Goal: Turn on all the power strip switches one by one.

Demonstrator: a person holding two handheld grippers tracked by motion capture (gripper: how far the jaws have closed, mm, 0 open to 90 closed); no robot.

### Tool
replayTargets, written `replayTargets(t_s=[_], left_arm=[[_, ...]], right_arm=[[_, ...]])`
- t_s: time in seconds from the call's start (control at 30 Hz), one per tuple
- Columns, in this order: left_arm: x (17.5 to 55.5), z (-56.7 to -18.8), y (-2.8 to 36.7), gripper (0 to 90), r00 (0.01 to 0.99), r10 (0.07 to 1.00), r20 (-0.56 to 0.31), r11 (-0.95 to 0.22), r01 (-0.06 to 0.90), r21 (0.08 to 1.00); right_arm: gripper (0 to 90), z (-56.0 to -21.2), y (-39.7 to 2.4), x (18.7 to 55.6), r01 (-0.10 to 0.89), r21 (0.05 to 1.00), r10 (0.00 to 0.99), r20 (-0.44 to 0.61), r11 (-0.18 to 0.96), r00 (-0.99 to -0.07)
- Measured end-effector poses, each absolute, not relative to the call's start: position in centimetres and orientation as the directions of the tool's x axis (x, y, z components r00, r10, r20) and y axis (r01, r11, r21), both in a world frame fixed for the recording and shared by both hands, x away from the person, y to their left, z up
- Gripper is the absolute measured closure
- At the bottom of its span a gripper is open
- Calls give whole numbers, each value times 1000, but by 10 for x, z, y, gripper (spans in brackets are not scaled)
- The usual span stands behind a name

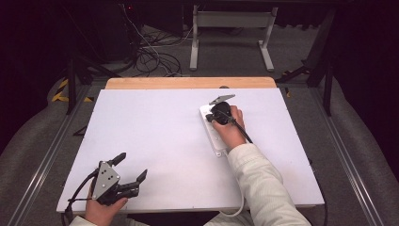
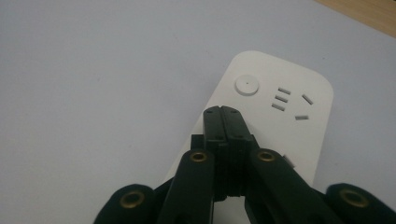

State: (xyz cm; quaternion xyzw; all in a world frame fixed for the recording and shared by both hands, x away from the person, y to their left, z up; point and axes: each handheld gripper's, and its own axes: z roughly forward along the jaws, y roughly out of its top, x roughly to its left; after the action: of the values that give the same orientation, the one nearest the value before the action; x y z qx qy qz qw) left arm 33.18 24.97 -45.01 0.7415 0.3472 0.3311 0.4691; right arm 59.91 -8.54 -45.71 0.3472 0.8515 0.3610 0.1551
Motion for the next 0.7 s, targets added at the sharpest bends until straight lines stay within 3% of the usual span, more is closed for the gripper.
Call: replayTargets(t_s=[0.23, 0.37, 0.7], left_arm=[[331, -449, 250, 154, 535, 828, 167, -317, 200, 927], [333, -450, 250, 153, 536, 829, 159, -313, 209, 927], [332, -450, 250, 153, 536, 828, 165, -316, 204, 926]], right_arm=[[900, -452, -85, 599, 474, 712, 700, -35, 518, -713], [900, -431, -89, 593, 408, 808, 691, 0, 426, -723], [900, -416, -81, 588, 365, 802, 662, -50, 474, -748]])
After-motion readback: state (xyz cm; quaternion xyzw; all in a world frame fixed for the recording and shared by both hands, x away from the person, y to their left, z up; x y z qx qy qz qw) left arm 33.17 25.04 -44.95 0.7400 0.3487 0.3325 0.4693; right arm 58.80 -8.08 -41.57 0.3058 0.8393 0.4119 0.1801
